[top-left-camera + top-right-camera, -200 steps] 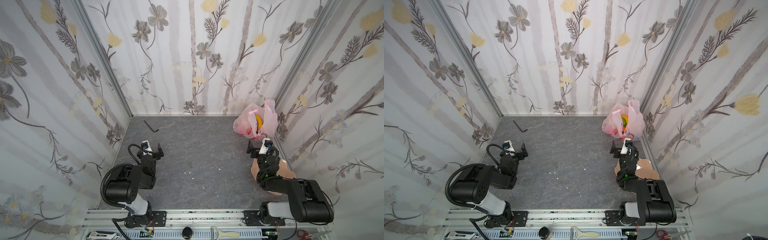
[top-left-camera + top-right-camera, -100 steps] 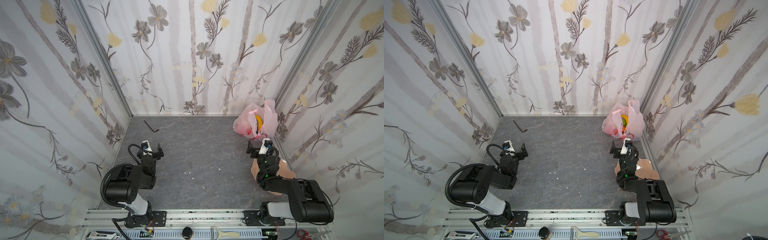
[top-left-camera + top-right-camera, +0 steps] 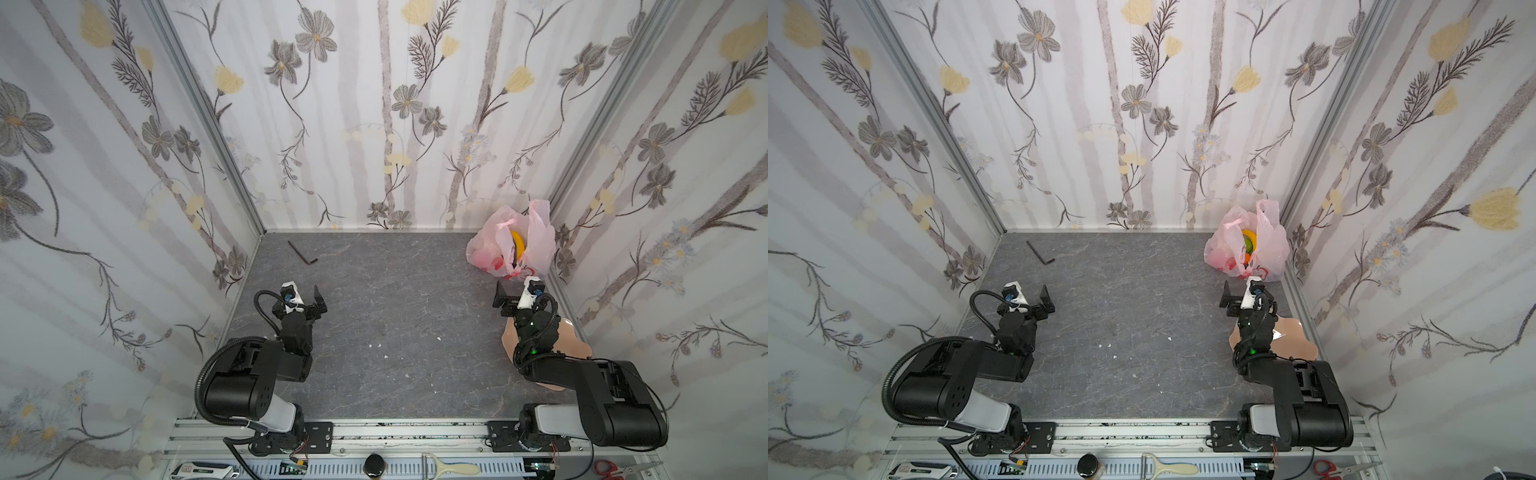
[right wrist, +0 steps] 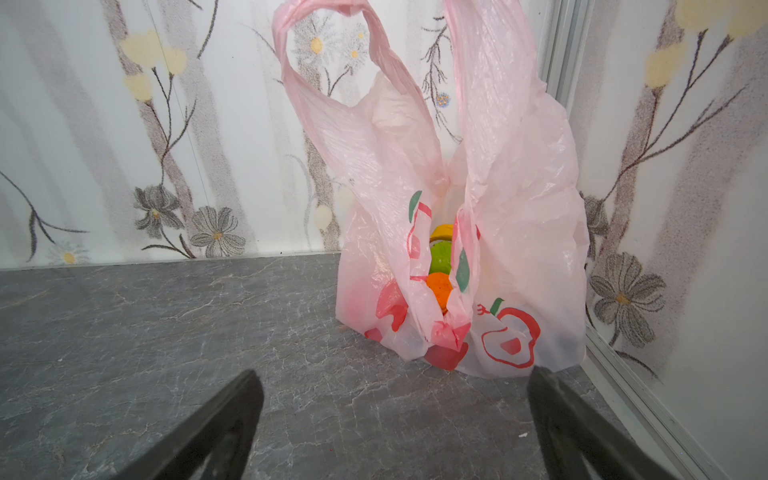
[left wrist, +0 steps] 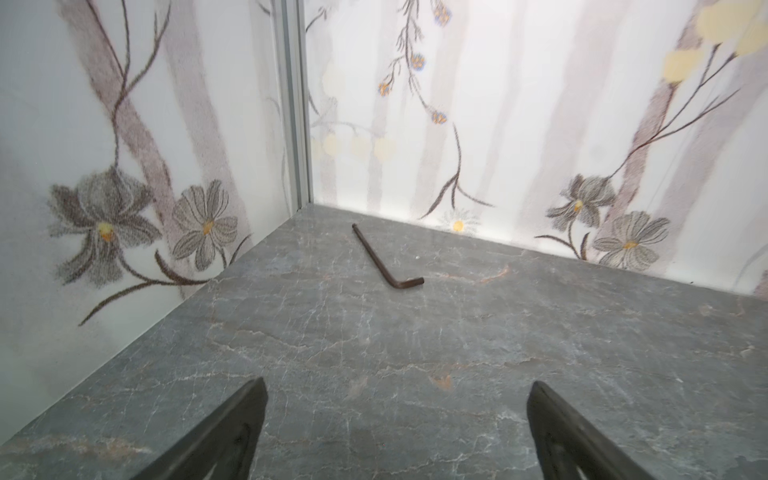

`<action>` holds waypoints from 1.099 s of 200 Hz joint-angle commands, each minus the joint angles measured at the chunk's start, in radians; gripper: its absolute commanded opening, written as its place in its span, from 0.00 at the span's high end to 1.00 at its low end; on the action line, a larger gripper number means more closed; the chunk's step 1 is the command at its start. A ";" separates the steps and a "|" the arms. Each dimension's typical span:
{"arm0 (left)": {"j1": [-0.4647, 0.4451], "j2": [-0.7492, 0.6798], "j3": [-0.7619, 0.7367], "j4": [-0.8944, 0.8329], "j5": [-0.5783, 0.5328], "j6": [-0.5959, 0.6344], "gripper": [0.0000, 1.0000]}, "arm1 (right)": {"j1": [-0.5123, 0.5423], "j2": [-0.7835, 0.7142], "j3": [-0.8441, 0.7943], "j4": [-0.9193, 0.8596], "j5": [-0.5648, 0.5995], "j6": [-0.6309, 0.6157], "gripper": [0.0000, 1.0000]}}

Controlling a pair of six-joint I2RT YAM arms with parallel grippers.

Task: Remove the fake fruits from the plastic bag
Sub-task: 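Raise both arms from rest toward the pink bag, then grasp the pink bag's handle with the right gripper and drag it toward the center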

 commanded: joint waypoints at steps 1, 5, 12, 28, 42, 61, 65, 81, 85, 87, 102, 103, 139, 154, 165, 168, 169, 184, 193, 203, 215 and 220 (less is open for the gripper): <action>-0.070 -0.120 0.003 -0.052 -0.195 0.058 0.00 | 0.018 -0.079 0.033 -0.093 -0.028 -0.045 0.00; -0.080 -0.154 0.012 -0.092 -0.208 0.053 0.00 | 0.024 -0.104 0.044 -0.135 -0.022 -0.050 0.00; -0.093 -0.214 0.039 -0.181 -0.218 0.022 0.00 | 0.035 -0.150 0.065 -0.209 -0.022 -0.059 0.00; -0.099 -0.345 0.126 -0.441 -0.170 -0.087 0.00 | 0.052 -0.260 0.101 -0.327 -0.046 -0.036 0.00; -0.100 -0.405 0.200 -0.612 -0.088 -0.143 0.00 | 0.070 -0.357 0.133 -0.411 -0.095 0.003 0.00; -0.101 -0.473 0.294 -0.819 -0.037 -0.255 0.00 | 0.093 -0.473 0.238 -0.599 -0.157 0.099 0.00; -0.102 -0.488 0.312 -0.858 -0.028 -0.274 0.00 | 0.098 -0.491 0.262 -0.638 -0.174 0.113 0.00; -0.100 -0.527 0.391 -0.995 0.025 -0.330 0.00 | 0.107 -0.549 0.348 -0.766 -0.197 0.179 0.00; -0.100 -0.532 0.415 -1.036 0.031 -0.347 0.00 | 0.107 -0.560 0.364 -0.790 -0.188 0.198 0.00; -0.100 -0.531 0.429 -1.060 0.032 -0.355 0.00 | 0.107 -0.566 0.372 -0.802 -0.181 0.209 0.00; -0.090 -0.509 0.538 -1.246 0.062 -0.430 0.00 | 0.104 -0.602 0.432 -0.930 -0.046 0.321 0.00; -0.088 -0.507 0.543 -1.259 0.067 -0.436 0.00 | 0.104 -0.604 0.436 -0.939 -0.034 0.331 0.00; -0.024 -0.535 0.603 -1.400 0.320 -0.511 0.00 | 0.007 -0.584 0.499 -1.000 -0.074 0.444 0.00; -0.019 -0.606 0.556 -1.391 0.282 -0.527 0.00 | 0.002 -0.508 0.582 -1.059 -0.066 0.420 0.00; -0.005 -0.646 0.535 -1.377 0.256 -0.520 0.00 | 0.002 -0.438 0.650 -1.109 -0.064 0.405 0.00; 0.001 -0.652 0.530 -1.370 0.266 -0.509 0.00 | 0.004 -0.416 0.665 -1.118 -0.073 0.400 0.00; 0.002 -0.654 0.530 -1.368 0.270 -0.505 0.00 | 0.003 -0.411 0.672 -1.120 -0.074 0.398 0.00; 0.009 -0.648 0.533 -1.366 0.313 -0.447 0.00 | 0.013 -0.323 0.733 -1.140 -0.066 0.394 0.00; 0.009 -0.634 0.534 -1.368 0.347 -0.429 0.00 | 0.023 -0.275 0.765 -1.144 -0.051 0.393 0.00; 0.009 -0.618 0.534 -1.370 0.387 -0.422 0.00 | 0.037 -0.222 0.803 -1.150 -0.034 0.395 0.00; 0.009 -0.595 0.536 -1.373 0.453 -0.408 0.00 | 0.053 -0.163 0.849 -1.162 -0.007 0.408 0.00; 0.009 -0.585 0.540 -1.380 0.481 -0.401 0.00 | 0.057 -0.145 0.861 -1.161 -0.001 0.415 0.00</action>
